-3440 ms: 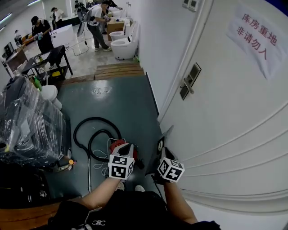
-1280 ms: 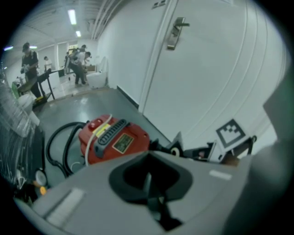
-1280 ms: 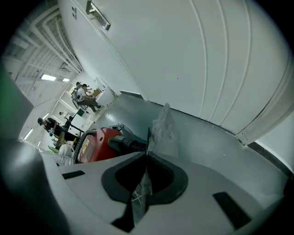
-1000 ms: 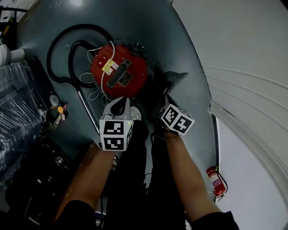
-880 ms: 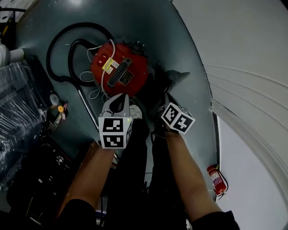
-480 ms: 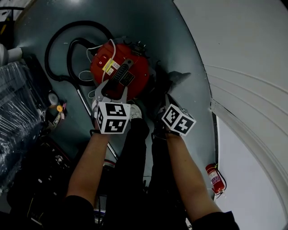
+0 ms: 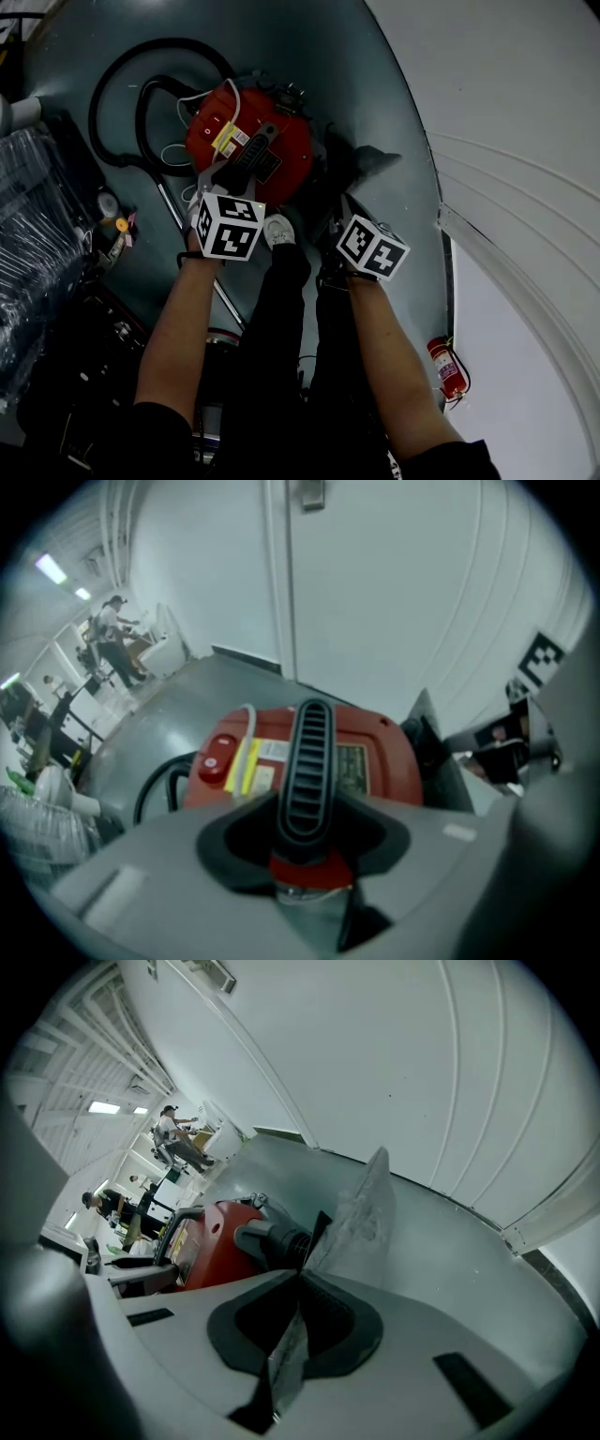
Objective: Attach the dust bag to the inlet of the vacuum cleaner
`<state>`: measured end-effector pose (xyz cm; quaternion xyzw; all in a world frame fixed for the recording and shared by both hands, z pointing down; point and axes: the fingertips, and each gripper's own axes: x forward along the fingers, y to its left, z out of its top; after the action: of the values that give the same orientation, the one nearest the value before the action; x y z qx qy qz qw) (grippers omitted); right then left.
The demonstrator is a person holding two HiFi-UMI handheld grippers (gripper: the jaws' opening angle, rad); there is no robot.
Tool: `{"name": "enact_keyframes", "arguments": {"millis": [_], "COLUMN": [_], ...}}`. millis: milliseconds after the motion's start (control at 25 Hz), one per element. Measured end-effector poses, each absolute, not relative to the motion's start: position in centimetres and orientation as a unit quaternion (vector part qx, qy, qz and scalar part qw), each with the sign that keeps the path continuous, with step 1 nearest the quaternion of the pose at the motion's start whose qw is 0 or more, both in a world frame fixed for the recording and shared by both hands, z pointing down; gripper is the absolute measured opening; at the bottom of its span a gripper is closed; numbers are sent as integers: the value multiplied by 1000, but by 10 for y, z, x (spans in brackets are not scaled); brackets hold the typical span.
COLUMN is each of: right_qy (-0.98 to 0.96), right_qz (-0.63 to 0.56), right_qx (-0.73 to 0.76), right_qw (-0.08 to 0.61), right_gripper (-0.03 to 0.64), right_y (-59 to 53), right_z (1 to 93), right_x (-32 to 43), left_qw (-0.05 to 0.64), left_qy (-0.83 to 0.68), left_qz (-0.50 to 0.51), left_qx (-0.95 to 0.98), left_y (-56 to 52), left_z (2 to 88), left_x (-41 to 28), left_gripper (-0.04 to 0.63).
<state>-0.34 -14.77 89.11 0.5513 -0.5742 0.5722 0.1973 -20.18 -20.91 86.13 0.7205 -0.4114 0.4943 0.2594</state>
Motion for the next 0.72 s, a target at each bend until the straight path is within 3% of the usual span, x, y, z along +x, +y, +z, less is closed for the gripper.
{"name": "enact_keyframes", "arguments": {"millis": [720], "right_qy": [-613], "right_qz": [577], "right_qx": [505], "right_qw": [190], "right_gripper": [2], "right_y": [-151], "right_z": [889], "right_x": [-20], "left_qw": [272], "left_qy": [-415], "left_qz": [480], "left_qx": [724], "left_y": [-209], "left_z": [864], "left_x": [-202], "left_gripper": [158]}}
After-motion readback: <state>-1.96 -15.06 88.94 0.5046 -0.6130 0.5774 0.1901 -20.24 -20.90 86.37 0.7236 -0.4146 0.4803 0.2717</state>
